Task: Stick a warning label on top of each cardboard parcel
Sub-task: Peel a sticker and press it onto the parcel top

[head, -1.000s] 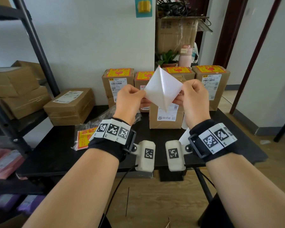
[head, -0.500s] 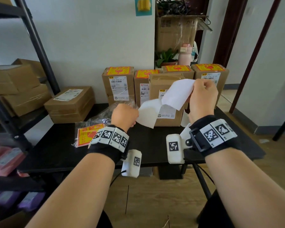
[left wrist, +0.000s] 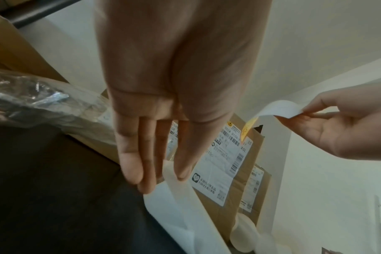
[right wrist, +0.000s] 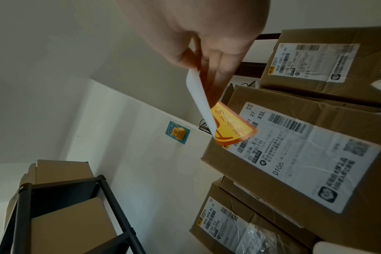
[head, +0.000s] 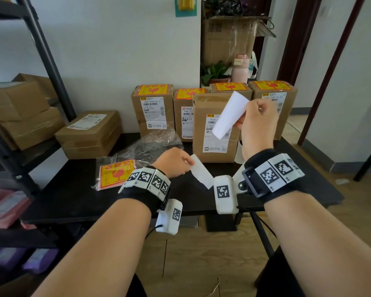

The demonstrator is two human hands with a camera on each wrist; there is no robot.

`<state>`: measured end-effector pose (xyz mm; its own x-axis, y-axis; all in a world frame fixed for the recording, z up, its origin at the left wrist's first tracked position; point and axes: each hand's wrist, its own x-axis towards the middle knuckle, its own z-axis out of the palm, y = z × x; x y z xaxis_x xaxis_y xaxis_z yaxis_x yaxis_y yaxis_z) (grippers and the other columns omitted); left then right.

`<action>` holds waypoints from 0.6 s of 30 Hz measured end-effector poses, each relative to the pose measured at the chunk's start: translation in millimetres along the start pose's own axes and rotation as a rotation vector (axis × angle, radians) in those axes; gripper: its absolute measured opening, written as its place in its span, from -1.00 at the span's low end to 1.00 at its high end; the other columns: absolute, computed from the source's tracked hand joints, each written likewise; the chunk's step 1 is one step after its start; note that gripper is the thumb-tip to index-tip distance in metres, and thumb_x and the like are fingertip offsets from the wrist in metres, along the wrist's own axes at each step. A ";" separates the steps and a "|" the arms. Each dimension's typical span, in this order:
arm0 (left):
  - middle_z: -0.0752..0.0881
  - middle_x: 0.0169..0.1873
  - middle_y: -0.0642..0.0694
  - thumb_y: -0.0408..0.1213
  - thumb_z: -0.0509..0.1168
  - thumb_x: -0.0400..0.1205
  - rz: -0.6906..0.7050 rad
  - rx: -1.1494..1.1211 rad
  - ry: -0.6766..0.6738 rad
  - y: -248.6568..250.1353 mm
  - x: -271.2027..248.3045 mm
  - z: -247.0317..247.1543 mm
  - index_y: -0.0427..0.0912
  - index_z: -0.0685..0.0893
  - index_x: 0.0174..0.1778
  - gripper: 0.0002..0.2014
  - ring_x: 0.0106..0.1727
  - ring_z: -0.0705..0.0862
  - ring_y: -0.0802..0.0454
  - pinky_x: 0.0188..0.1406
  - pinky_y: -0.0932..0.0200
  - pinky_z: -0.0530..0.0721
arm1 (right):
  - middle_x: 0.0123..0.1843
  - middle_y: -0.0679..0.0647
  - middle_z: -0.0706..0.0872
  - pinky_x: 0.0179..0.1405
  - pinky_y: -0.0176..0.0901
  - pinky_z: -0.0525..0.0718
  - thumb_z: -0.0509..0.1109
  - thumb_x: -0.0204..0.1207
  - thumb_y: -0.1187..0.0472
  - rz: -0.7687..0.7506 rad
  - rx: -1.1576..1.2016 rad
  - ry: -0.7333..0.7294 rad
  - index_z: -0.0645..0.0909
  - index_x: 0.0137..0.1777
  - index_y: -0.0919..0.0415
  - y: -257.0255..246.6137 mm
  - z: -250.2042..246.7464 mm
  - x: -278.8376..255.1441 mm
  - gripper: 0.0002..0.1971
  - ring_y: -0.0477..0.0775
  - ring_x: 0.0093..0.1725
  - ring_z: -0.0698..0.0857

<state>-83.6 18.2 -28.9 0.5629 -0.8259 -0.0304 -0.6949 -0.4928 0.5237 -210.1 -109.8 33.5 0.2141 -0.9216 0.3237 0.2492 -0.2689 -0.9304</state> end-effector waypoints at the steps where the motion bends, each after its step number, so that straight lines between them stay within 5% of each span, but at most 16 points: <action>1: 0.75 0.08 -0.14 -0.43 0.23 0.63 0.013 0.014 -0.033 1.3 0.1 0.6 -0.15 0.72 0.29 -0.65 0.11 0.71 -0.06 0.17 0.21 0.61 | 0.01 0.16 0.68 0.05 0.25 0.78 0.16 0.58 0.12 0.000 -0.001 -0.004 0.46 -0.15 -0.03 -0.2 0.1 -0.3 -0.90 0.13 0.07 0.74; 5: 0.70 0.26 -0.21 -0.45 0.16 0.64 0.044 0.071 -0.086 3.2 3.1 1.9 -0.09 0.61 0.45 -0.55 0.29 0.64 -0.13 0.26 0.20 0.50 | 0.02 0.13 0.69 0.04 0.21 0.79 0.17 0.60 0.11 0.005 0.011 -0.023 0.47 -0.14 -0.06 0.4 0.2 -1.3 -0.90 0.10 0.06 0.74; 9: 0.64 0.37 -0.08 -0.47 0.18 0.62 0.087 0.073 -0.005 6.2 6.8 0.5 -0.09 0.62 0.42 -0.54 0.40 0.58 -0.04 0.34 0.20 0.48 | 0.03 0.10 0.69 0.02 0.16 0.81 0.18 0.63 0.12 -0.014 -0.010 -0.035 0.46 -0.13 -0.11 1.7 -0.3 -1.4 -0.87 0.08 0.07 0.74; 14: 0.77 0.07 0.02 -0.41 0.26 0.61 0.114 -0.145 0.399 24.2 5.9 -13.6 -0.06 0.76 0.16 -0.71 0.10 0.70 0.08 0.09 0.26 0.60 | -0.04 0.01 0.71 0.06 0.15 0.79 0.23 0.59 0.13 -0.048 -0.051 -0.062 0.53 -0.17 -0.13 0.2 1.5 0.5 -0.85 0.05 0.04 0.74; 18: 0.67 -0.17 0.16 -0.18 0.44 0.53 0.224 -0.291 0.634 47.5 -1.5 -32.0 0.04 0.75 -0.05 -0.89 -0.15 0.61 0.22 -0.11 0.23 0.63 | -0.26 -0.11 0.66 -0.14 -0.21 0.66 0.29 0.58 0.21 -0.112 -0.077 -0.099 0.62 -0.19 0.05 -4.6 3.1 1.9 -0.86 -0.18 -0.20 0.66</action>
<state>-103.2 4.8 23.3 0.6330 -0.5381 0.5565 -0.7267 -0.1652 0.6668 -208.0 -109.4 38.9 0.2824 -0.8533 0.4384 0.2045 -0.3929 -0.8965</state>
